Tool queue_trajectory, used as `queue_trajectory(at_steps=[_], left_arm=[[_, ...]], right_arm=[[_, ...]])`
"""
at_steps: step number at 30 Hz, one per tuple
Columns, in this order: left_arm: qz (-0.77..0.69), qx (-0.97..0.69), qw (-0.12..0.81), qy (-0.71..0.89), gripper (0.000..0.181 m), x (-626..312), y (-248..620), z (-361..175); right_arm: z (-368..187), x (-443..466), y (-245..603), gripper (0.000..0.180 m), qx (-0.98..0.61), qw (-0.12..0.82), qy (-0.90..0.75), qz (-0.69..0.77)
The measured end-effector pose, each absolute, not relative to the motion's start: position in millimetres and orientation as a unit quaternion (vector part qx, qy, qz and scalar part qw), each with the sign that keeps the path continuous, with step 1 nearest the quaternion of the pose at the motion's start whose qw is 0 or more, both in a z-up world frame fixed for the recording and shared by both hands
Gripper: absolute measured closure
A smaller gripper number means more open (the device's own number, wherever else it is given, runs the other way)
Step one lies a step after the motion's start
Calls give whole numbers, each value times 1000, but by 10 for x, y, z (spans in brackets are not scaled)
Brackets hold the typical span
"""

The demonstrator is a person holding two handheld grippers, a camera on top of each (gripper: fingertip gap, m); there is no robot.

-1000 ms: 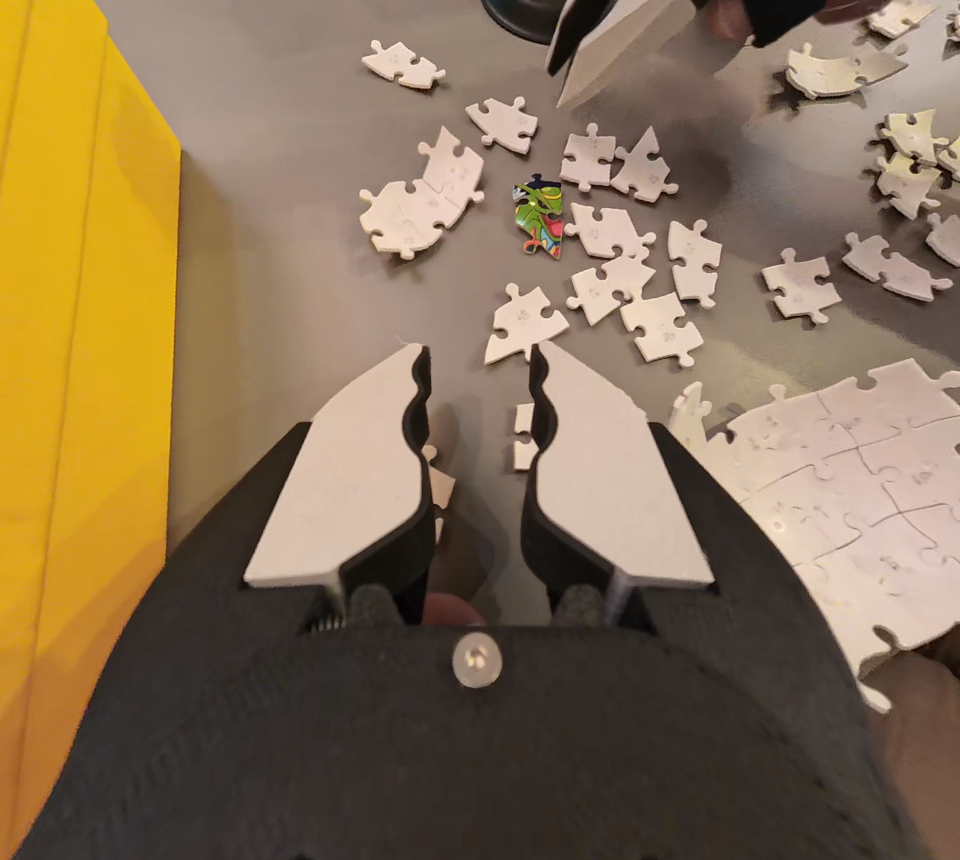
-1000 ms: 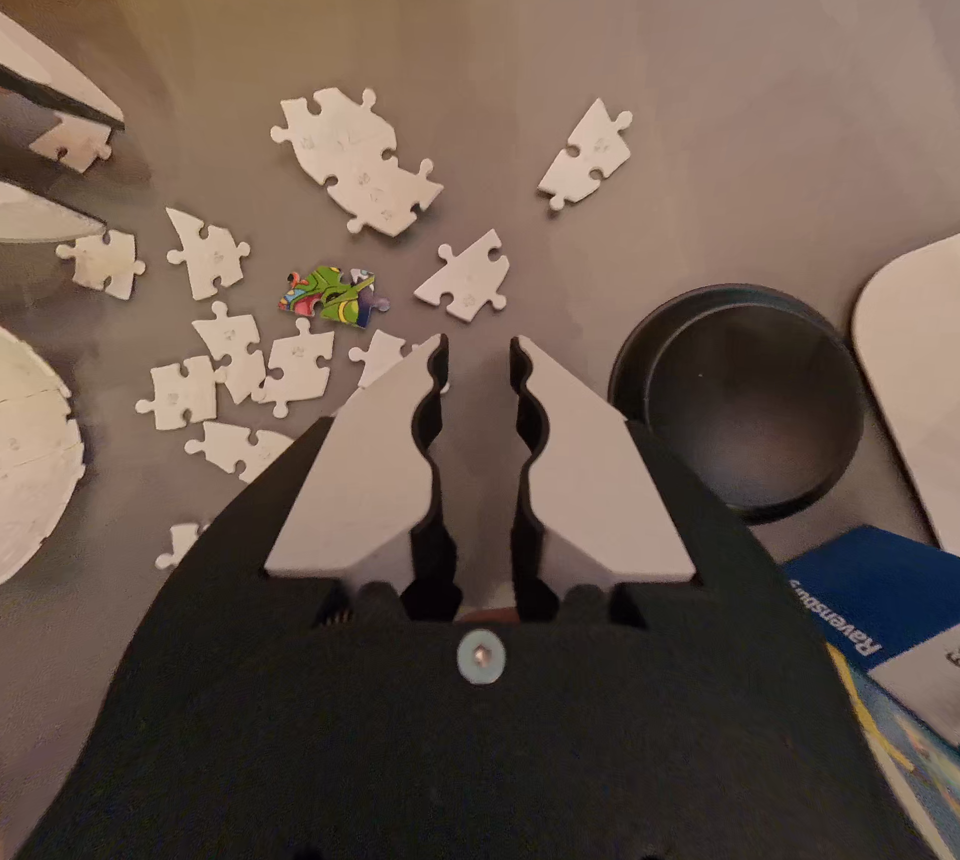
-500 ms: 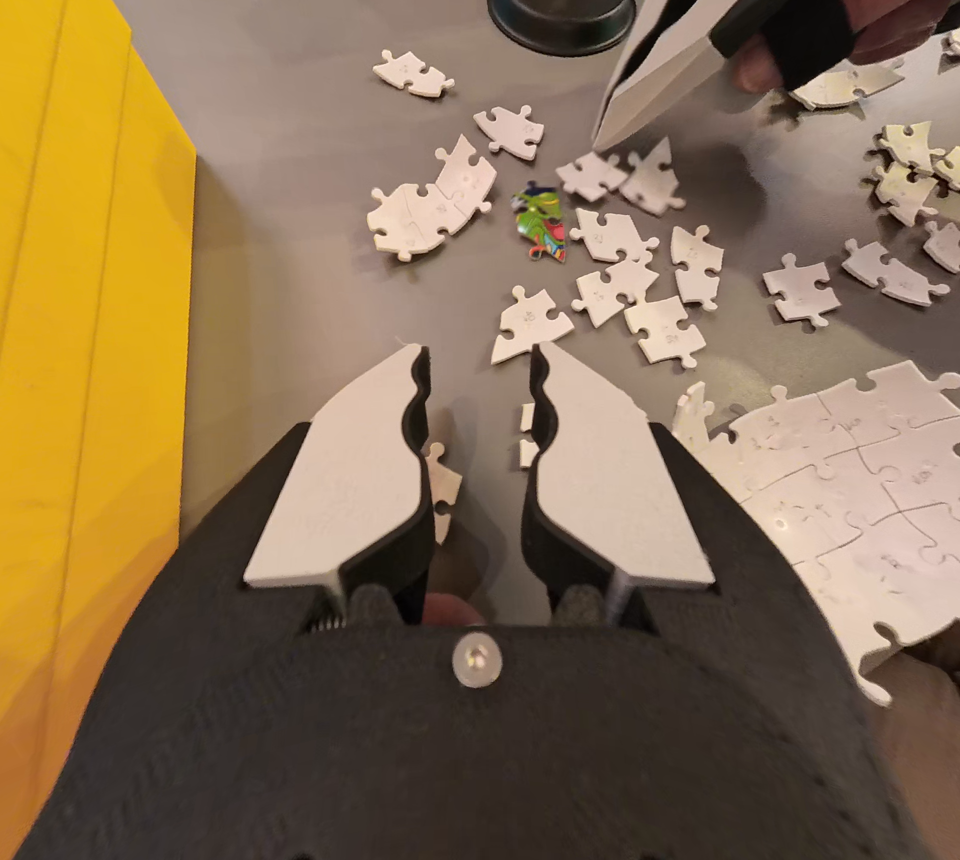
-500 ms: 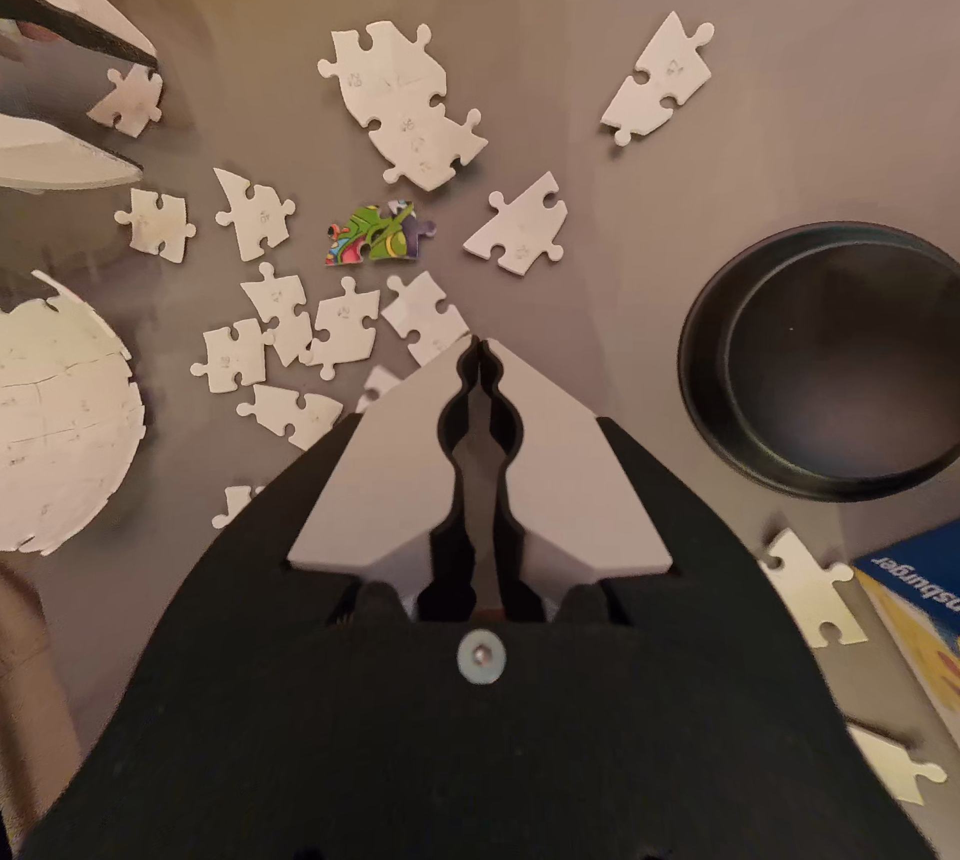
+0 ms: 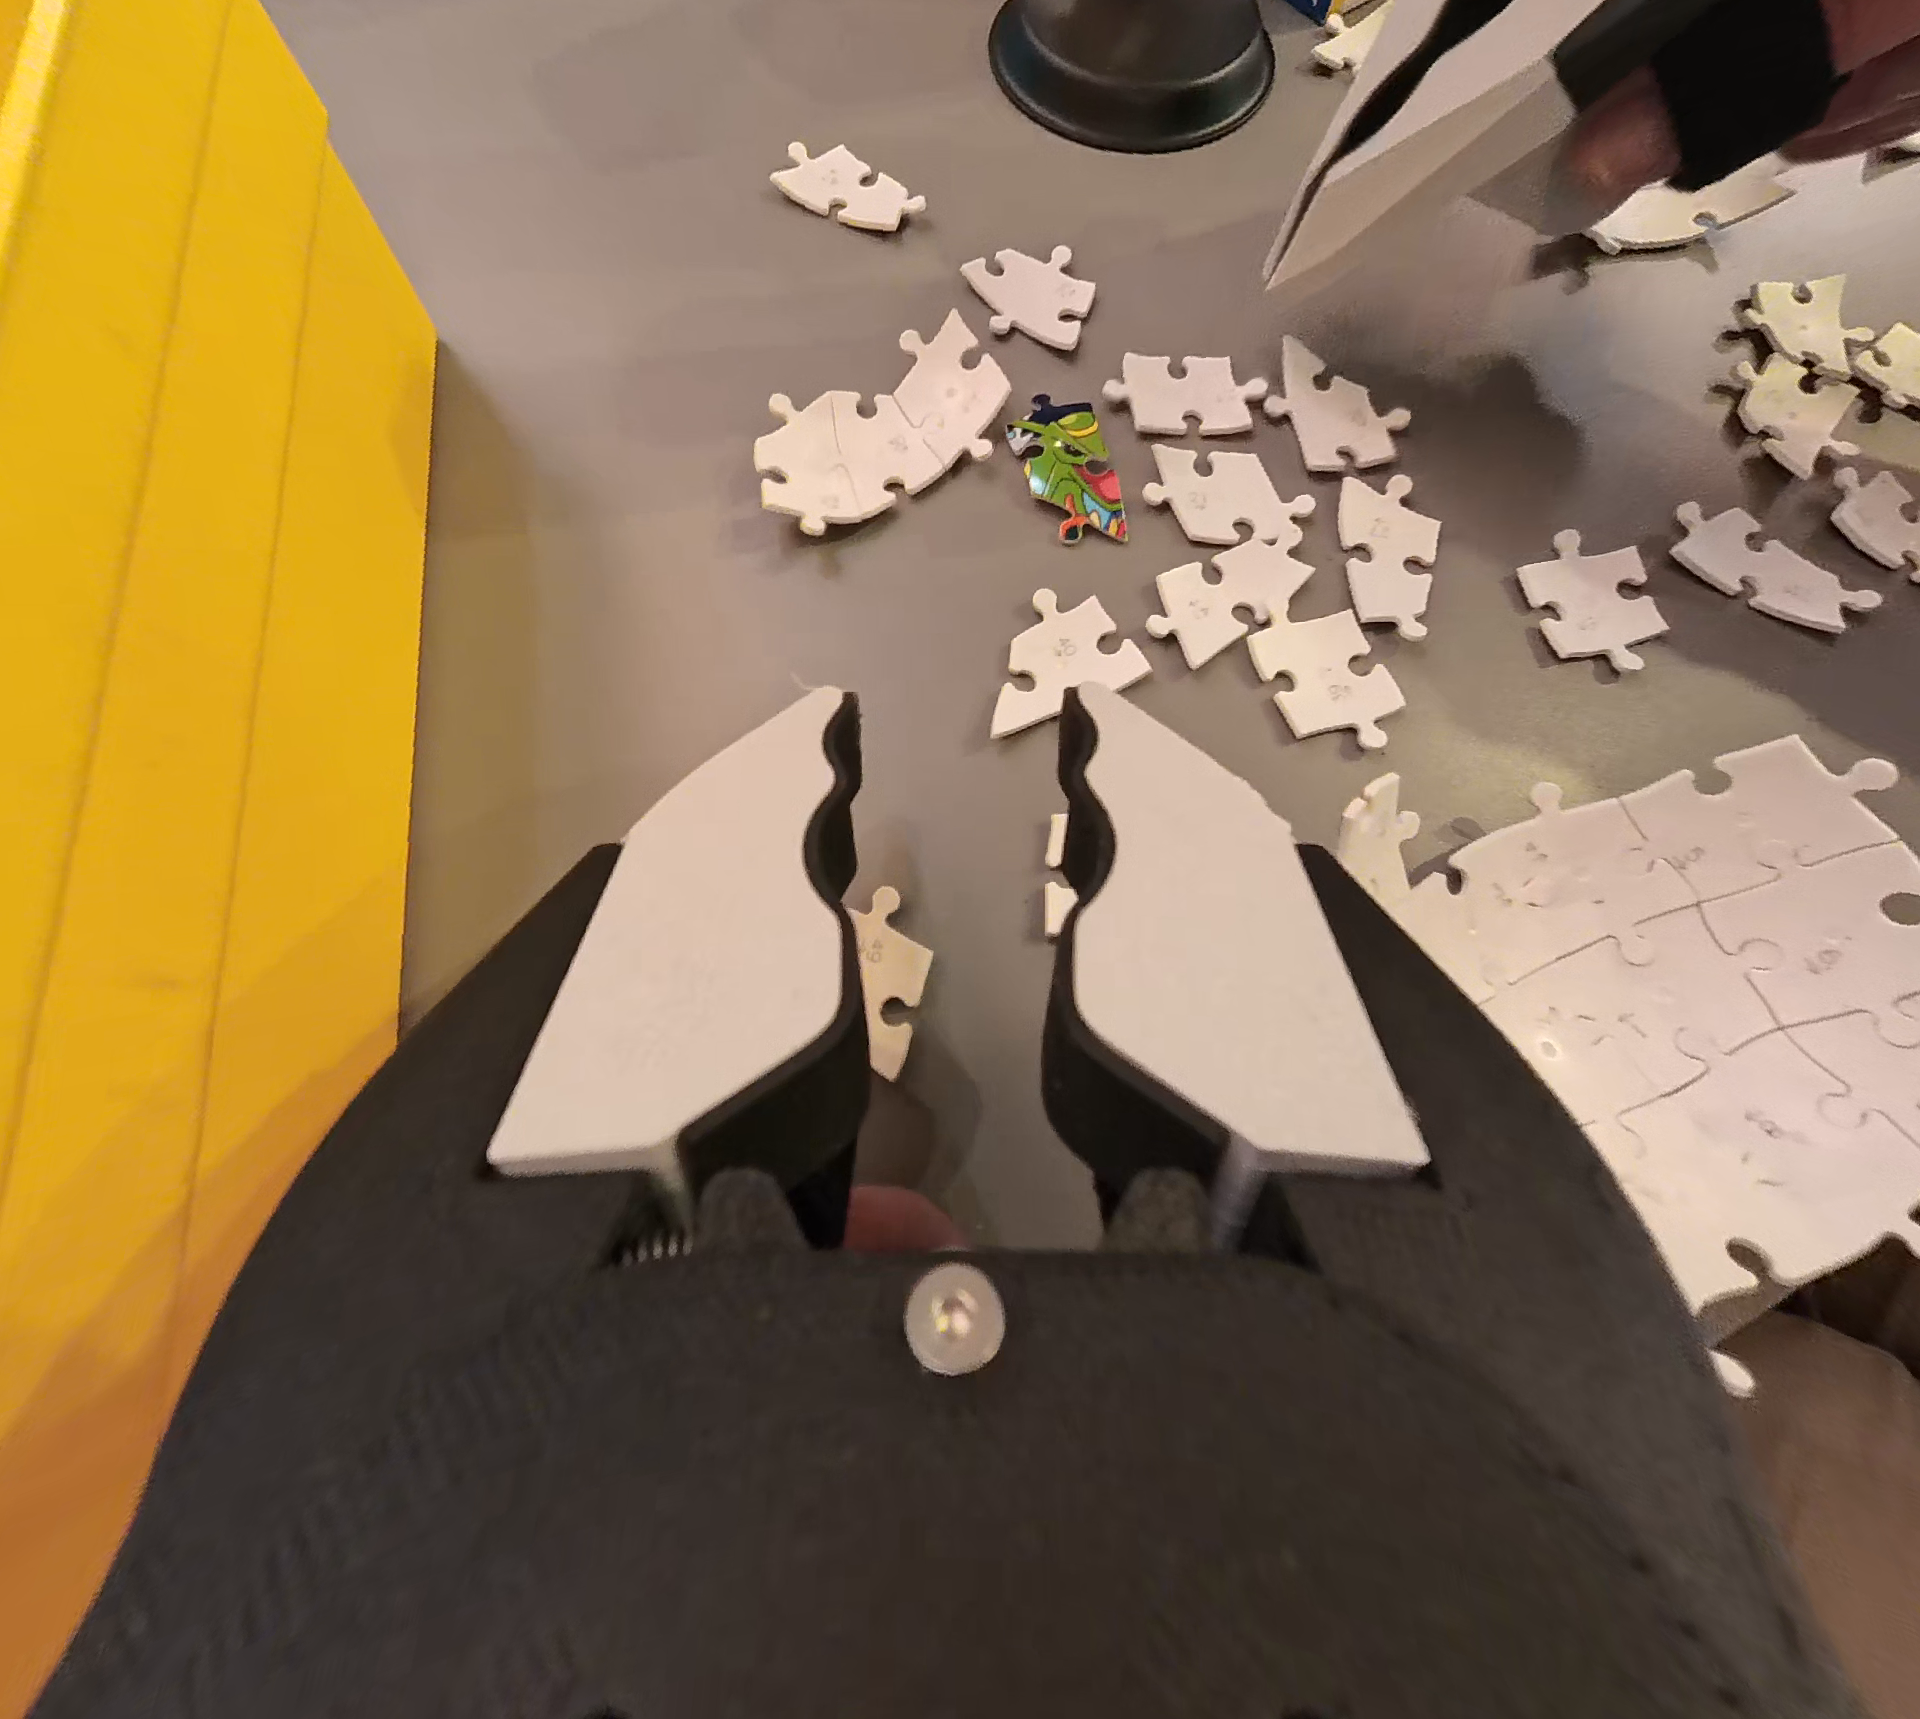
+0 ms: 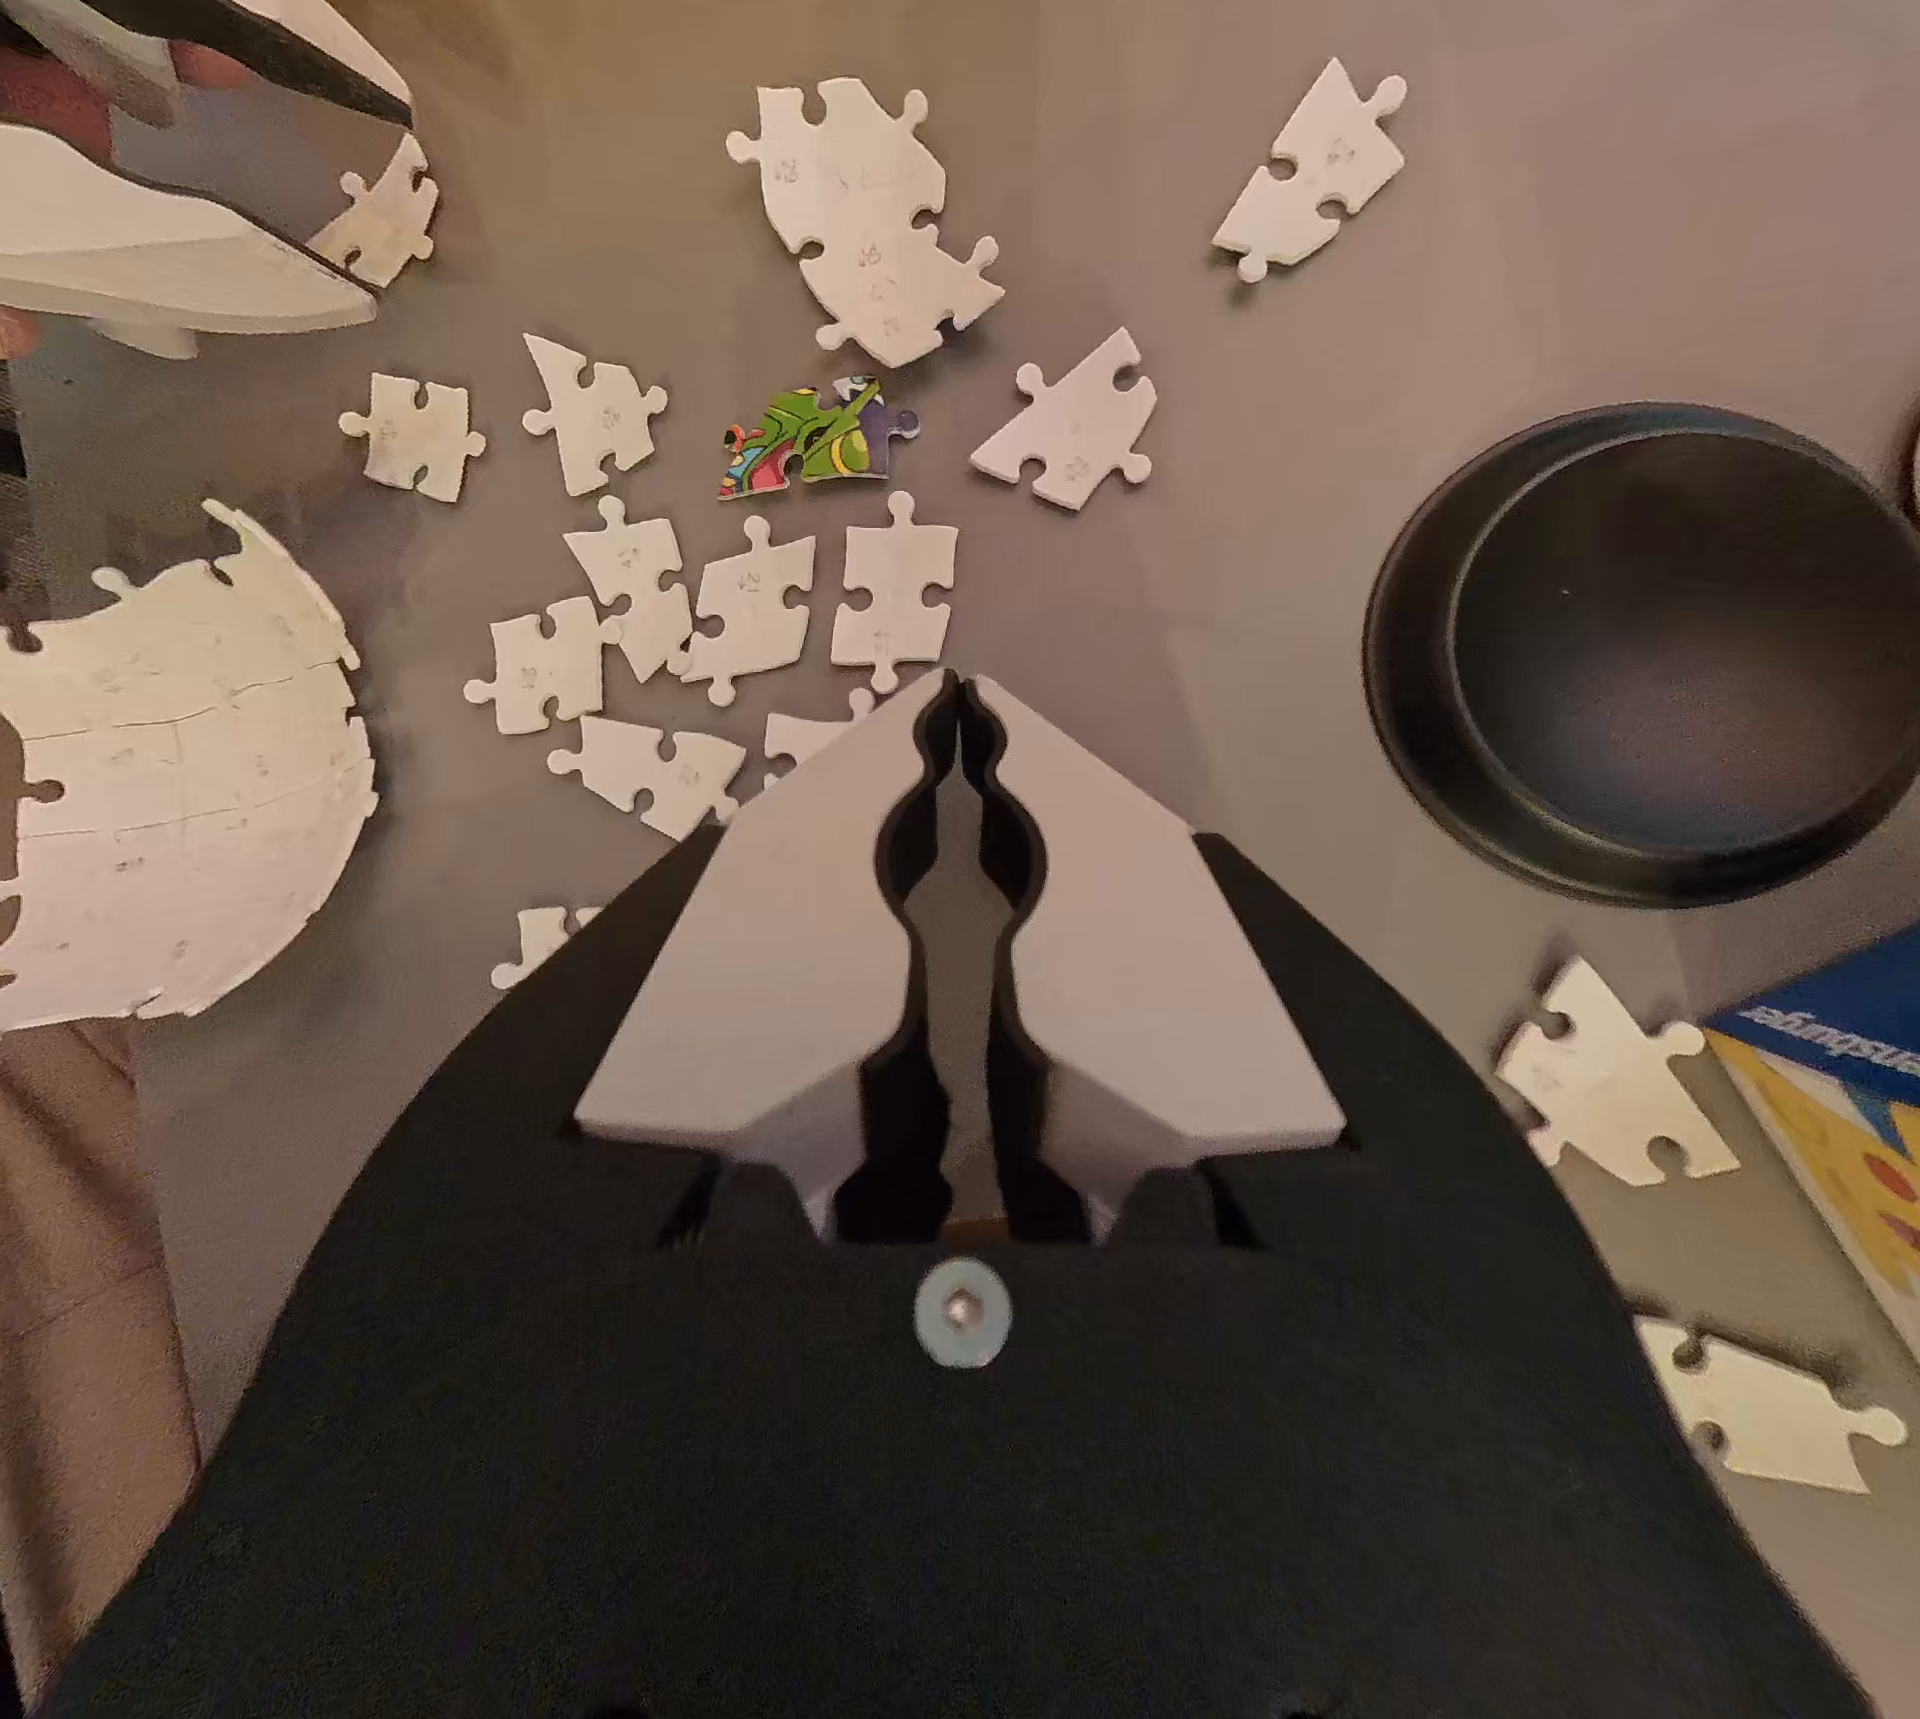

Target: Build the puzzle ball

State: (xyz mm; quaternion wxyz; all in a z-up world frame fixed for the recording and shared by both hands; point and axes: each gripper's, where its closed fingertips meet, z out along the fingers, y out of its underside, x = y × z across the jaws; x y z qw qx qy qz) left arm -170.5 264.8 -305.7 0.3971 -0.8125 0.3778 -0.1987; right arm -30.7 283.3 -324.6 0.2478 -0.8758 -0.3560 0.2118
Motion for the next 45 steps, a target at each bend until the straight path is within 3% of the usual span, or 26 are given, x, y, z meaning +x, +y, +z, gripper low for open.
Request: queue_trajectory(at_steps=[1,3,5,11,21,28,35,45], left_arm=[[-199,-812,397,378,144,-1701,2645,-3060],[-200,-812,395,380,144,-1687,2640,-3069],[-195,-812,395,383,144,-1686,2637,-3069],[-195,-811,398,381,144,-1704,2644,-3061],[-198,-809,398,386,144,-1699,2628,-3038],[-262,-806,357,392,140,-1726,2480,-2959],[-305,-790,338,411,139,-1725,2305,-2794],[-284,-788,294,460,138,-1678,2138,-3004]], right_arm=[[-3237,-322,2836,180,-874,251,-360,209],[-3232,-390,2819,152,-867,253,-380,201],[-3263,-425,2776,148,-863,248,-402,180],[-3408,-471,2777,176,-863,253,-417,131],[-3262,-469,2735,177,-848,273,-433,142],[-2886,-496,2322,177,-763,261,-570,158],[-2767,-762,1854,177,-603,198,-763,123],[-2951,-1000,1798,177,-348,103,-932,-25]])
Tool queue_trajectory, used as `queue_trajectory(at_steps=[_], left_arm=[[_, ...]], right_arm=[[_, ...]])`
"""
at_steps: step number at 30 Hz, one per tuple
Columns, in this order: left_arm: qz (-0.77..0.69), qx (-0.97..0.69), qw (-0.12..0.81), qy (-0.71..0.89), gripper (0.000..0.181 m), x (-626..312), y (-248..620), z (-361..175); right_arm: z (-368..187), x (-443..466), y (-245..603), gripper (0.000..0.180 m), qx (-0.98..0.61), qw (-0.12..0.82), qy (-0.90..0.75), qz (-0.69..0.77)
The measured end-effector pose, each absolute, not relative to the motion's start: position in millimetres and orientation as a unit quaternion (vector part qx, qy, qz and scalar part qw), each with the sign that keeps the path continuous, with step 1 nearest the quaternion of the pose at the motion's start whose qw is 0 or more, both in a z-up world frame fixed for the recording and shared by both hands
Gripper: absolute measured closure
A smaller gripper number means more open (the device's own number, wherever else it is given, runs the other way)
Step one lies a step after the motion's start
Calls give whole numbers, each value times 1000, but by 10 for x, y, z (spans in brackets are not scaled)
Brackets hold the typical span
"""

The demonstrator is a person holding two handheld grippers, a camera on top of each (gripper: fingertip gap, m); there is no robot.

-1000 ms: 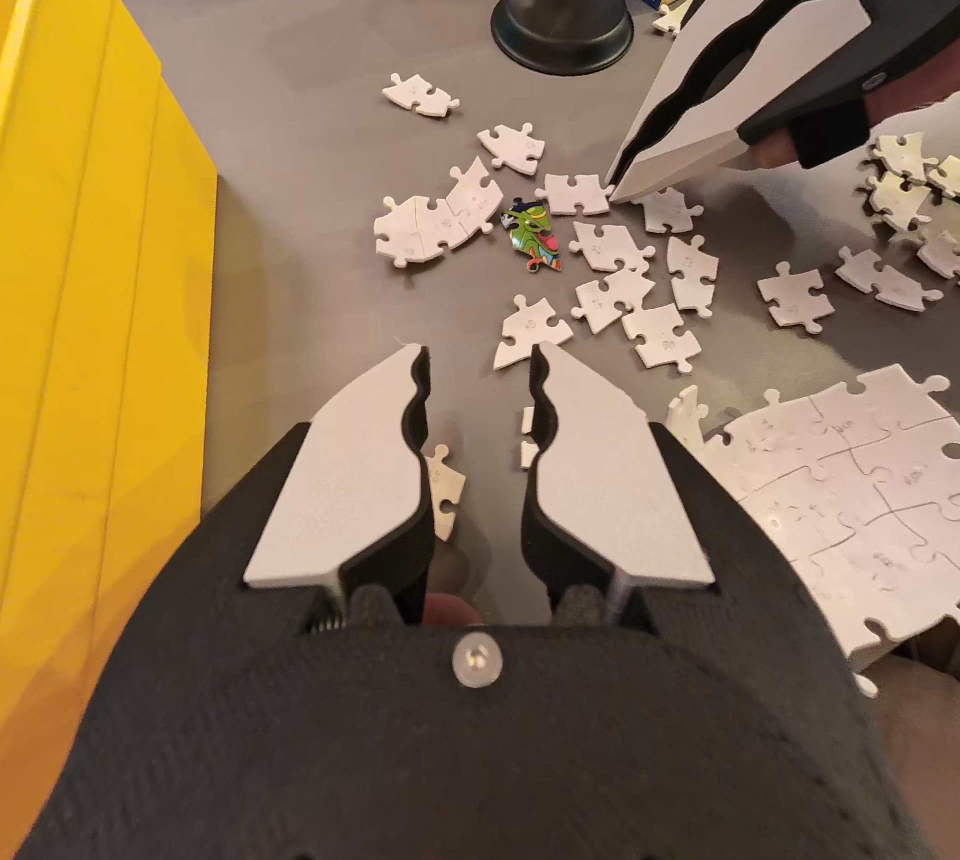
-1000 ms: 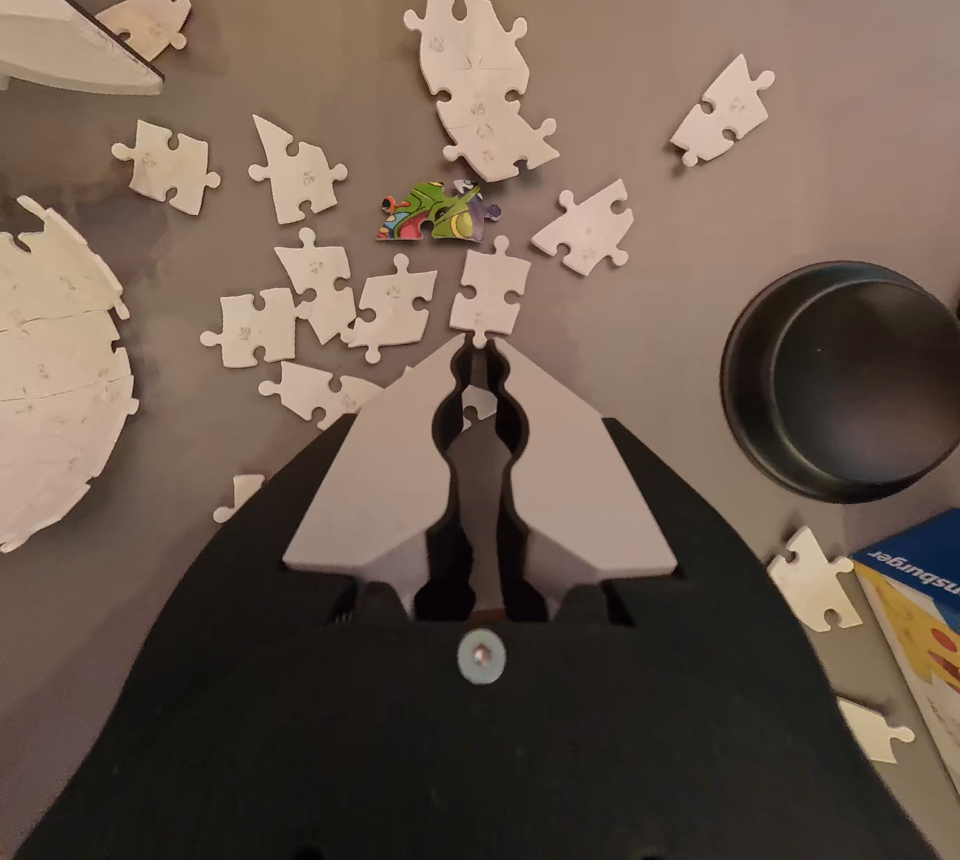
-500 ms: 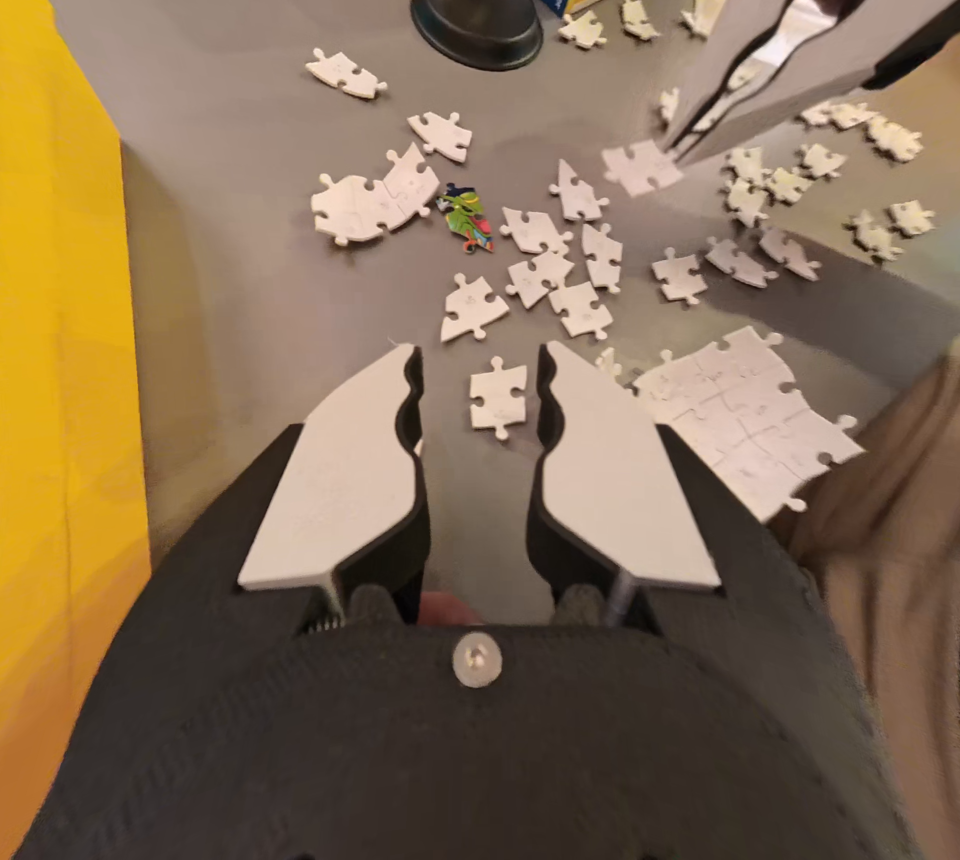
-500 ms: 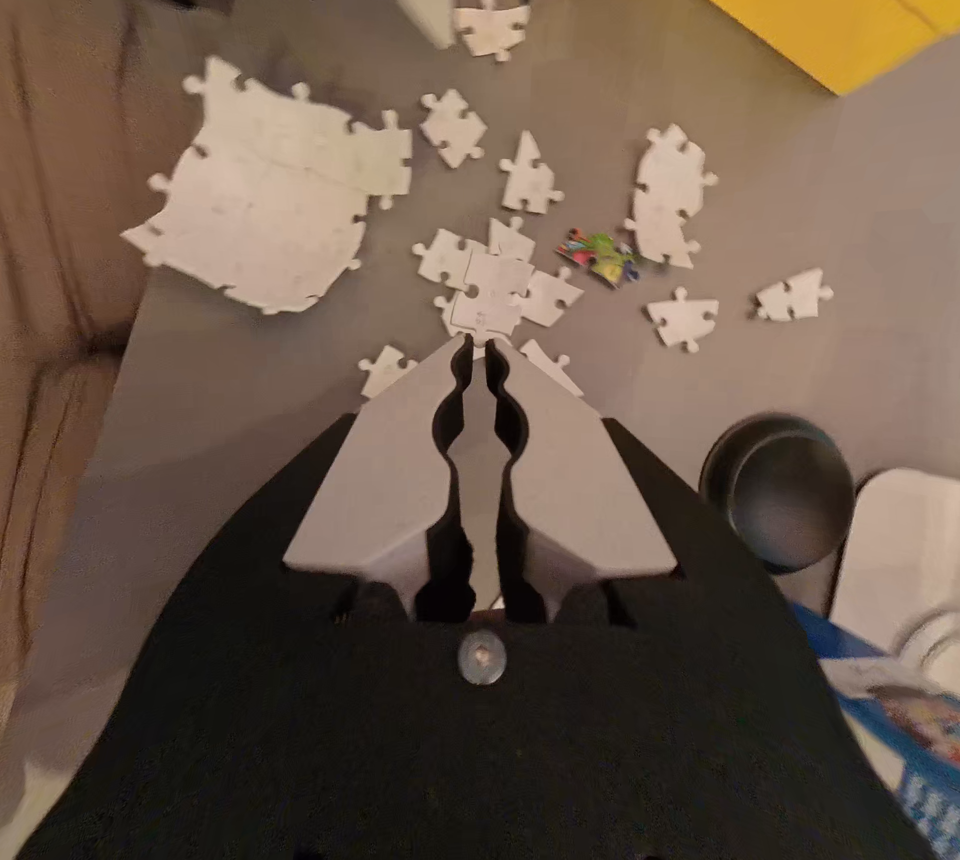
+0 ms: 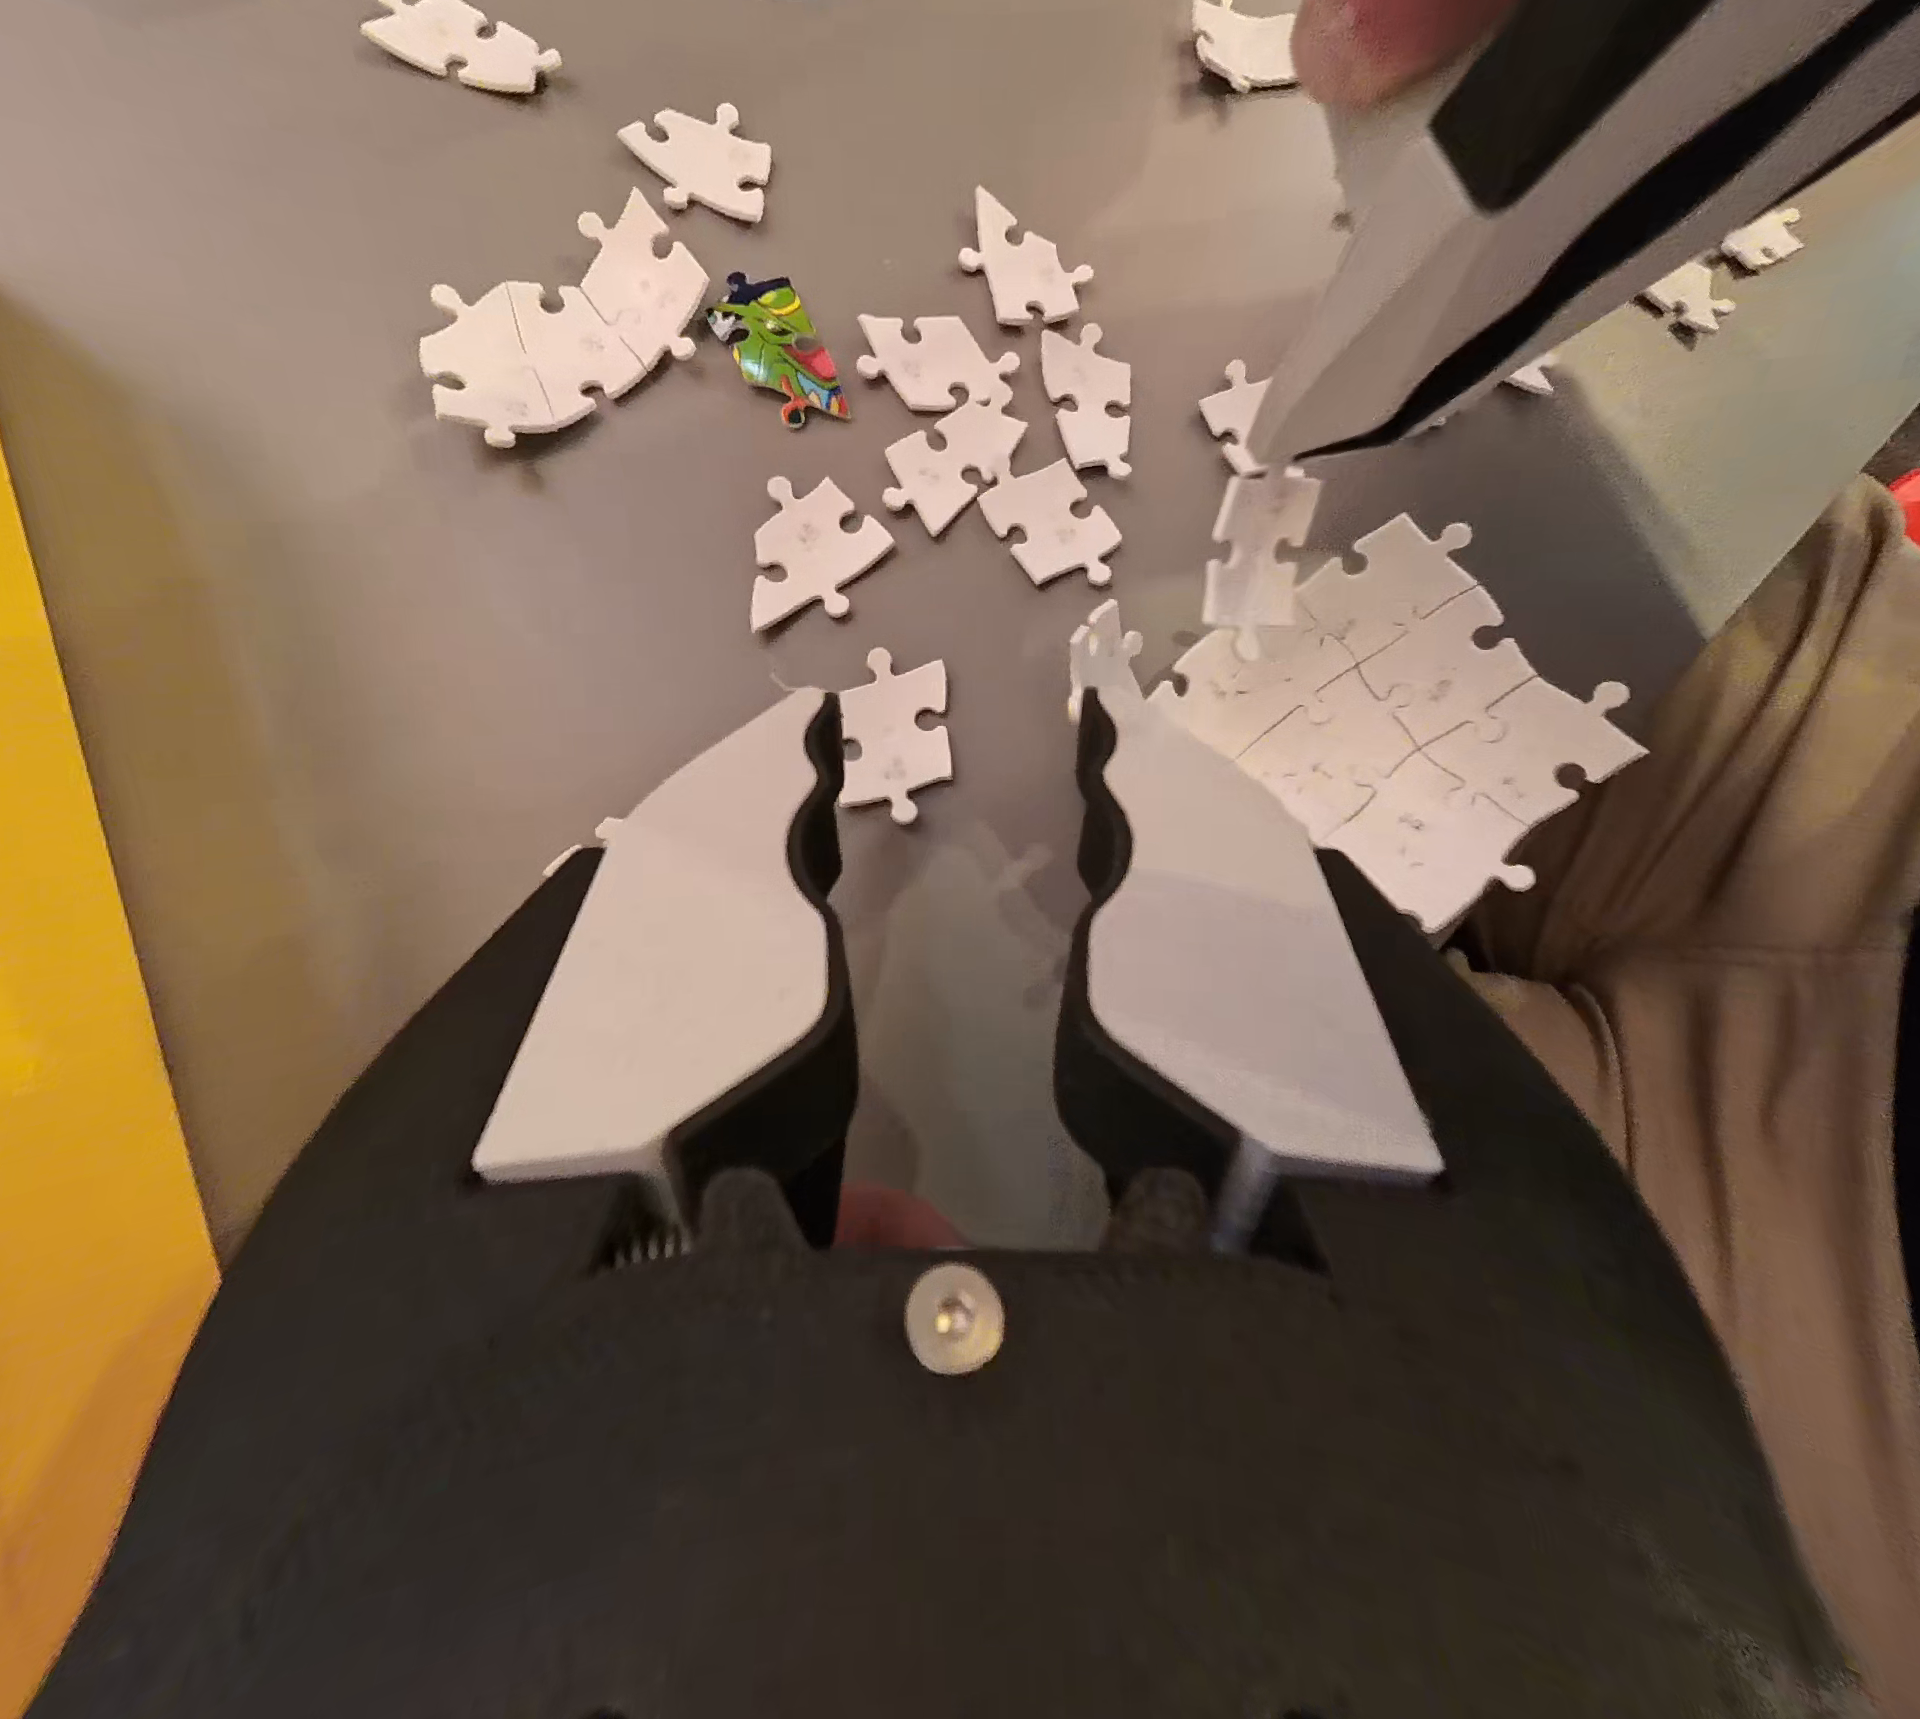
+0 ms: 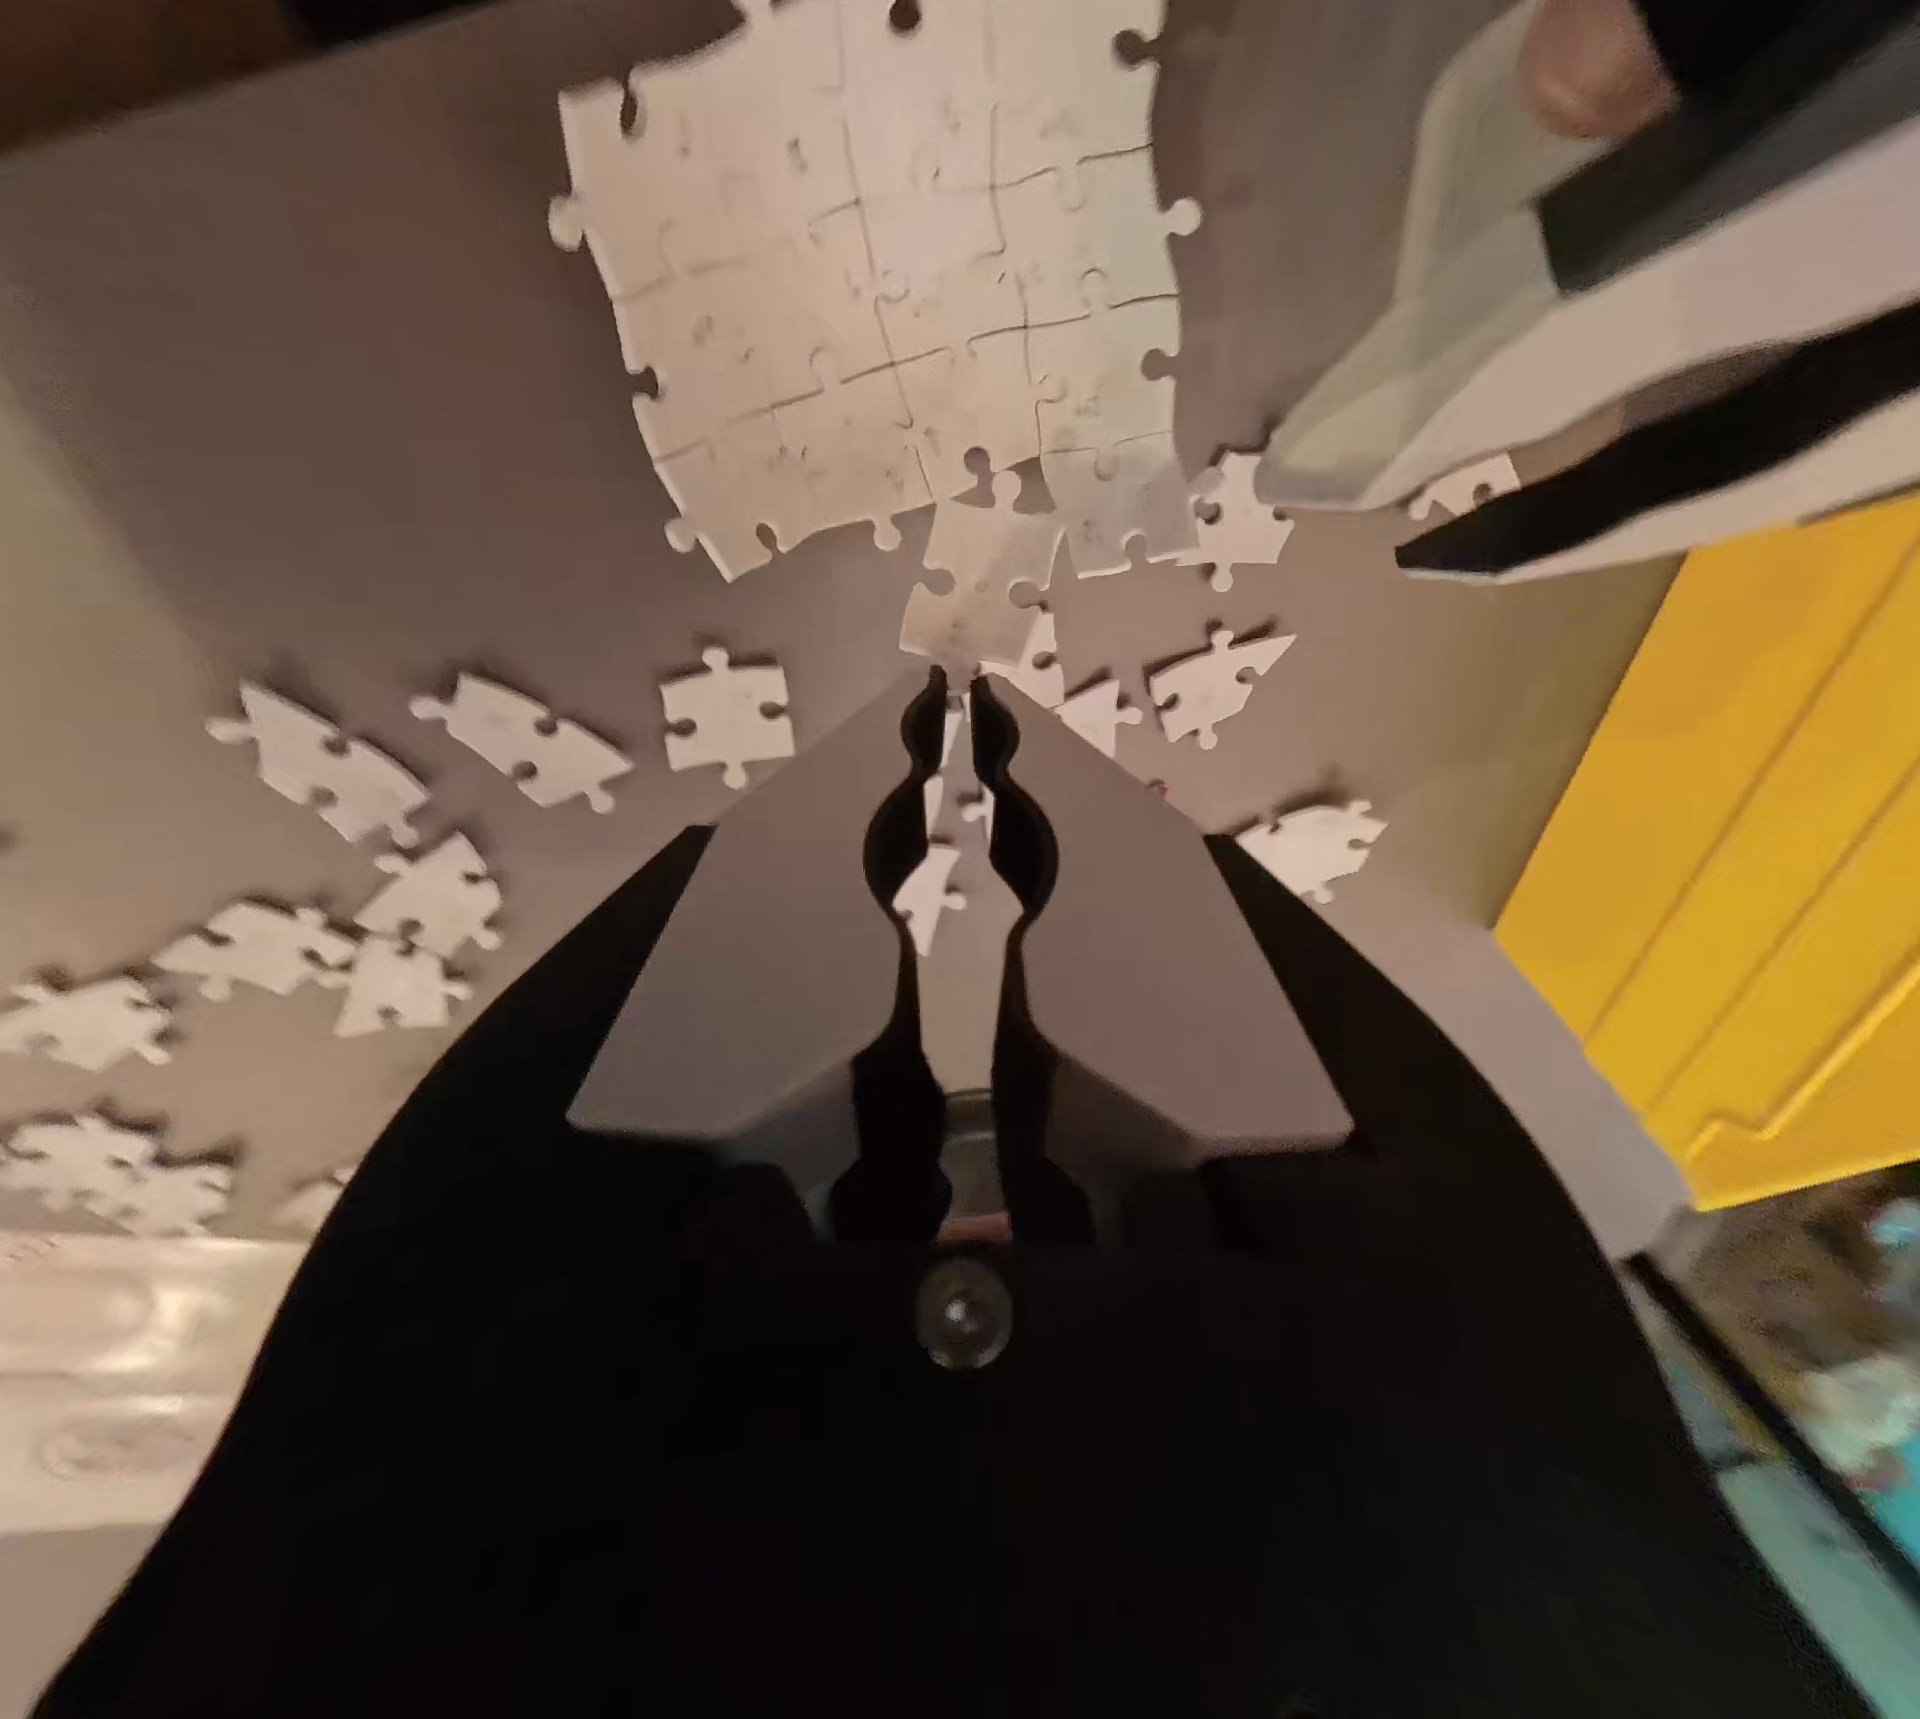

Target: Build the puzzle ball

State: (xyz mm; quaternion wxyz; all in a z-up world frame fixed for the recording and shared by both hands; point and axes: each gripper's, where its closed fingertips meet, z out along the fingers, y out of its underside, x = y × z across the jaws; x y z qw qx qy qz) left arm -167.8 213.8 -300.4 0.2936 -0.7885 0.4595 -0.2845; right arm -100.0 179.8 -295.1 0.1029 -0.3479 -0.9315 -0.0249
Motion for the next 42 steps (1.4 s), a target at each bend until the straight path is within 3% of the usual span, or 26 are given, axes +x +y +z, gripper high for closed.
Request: queue_trajectory(at_steps=[14,22,42], left_arm=[[-301,-778,271,480,137,-1598,2066,-3151],[-315,-774,259,484,138,-1540,2003,-3160],[-318,-771,238,498,138,-1387,1883,-3216]], right_arm=[[-3052,-1136,1849,177,-213,89,-969,-88],[-3069,-942,1774,177,-253,37,-965,-67],[-3205,-809,1725,176,-370,61,-925,-62]])
